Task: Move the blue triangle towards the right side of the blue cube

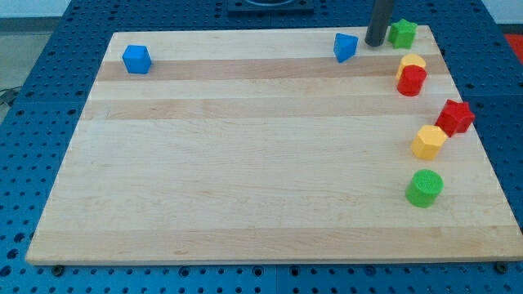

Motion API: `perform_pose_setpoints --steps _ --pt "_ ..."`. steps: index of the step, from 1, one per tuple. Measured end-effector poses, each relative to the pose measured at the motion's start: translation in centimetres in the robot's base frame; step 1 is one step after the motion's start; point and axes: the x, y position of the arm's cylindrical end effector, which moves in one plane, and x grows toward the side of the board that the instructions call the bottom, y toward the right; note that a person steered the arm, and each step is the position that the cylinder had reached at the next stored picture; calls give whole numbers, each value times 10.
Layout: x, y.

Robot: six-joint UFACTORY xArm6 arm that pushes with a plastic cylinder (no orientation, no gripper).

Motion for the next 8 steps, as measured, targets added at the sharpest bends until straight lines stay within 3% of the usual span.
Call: perform_pose_setpoints --steps 6,8 --pt "31 -94" --pt "44 -60"
